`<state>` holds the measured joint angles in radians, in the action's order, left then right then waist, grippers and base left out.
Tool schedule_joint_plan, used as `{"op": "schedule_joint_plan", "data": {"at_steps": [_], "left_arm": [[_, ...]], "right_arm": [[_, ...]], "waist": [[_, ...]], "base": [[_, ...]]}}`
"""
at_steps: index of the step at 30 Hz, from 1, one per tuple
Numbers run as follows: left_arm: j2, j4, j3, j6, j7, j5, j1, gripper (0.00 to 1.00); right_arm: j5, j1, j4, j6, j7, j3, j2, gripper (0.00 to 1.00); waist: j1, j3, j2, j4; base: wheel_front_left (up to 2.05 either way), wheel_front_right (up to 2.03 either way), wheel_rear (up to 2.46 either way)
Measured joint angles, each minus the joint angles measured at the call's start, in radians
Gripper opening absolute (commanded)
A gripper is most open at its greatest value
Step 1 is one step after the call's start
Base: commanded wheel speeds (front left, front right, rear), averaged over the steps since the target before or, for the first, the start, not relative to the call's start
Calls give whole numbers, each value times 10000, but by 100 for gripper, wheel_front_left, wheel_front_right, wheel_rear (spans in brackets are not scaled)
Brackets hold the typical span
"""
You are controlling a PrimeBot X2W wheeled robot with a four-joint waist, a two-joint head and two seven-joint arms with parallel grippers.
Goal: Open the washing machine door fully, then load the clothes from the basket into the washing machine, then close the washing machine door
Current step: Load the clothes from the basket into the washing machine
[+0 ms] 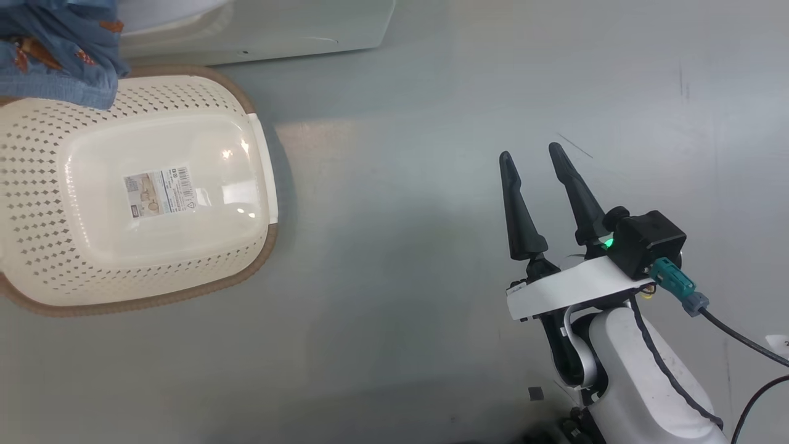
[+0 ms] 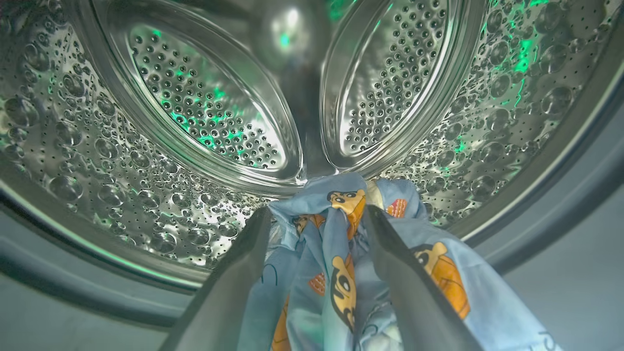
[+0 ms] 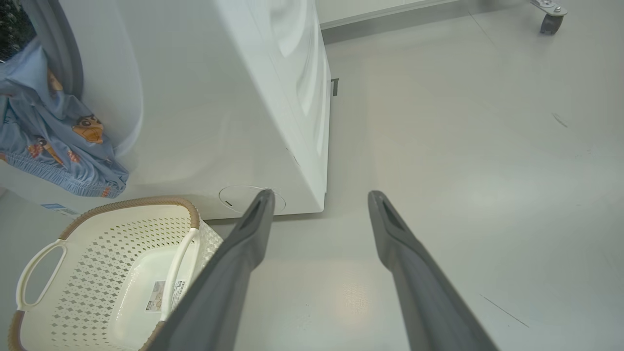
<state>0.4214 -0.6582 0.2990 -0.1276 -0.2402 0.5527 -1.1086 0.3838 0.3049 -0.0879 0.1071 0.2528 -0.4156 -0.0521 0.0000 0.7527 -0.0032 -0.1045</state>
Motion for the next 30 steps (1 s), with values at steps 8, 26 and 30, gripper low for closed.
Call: {"op": "schedule_joint_plan", "data": {"at_steps": [8, 26, 30], "left_arm": [[-196, 192, -140, 0, -121, 422, 1045, 100], [-270, 2291, -2288, 228, -136, 372, 4066, 100], [-539, 2851, -2625, 240, -136, 184, 4853, 100]], "right_arm": [[-107, -3, -102, -35, 0, 130, -29, 100], [-167, -111, -157, -96, 0, 251, -42, 100], [-167, -131, -163, -123, 0, 320, -44, 100]], "waist": [[0, -544, 0, 206], [-1, -1279, 0, 531], [0, -1387, 0, 565]], "base": [[0, 0, 0], [0, 0, 0], [0, 0, 0]]}}
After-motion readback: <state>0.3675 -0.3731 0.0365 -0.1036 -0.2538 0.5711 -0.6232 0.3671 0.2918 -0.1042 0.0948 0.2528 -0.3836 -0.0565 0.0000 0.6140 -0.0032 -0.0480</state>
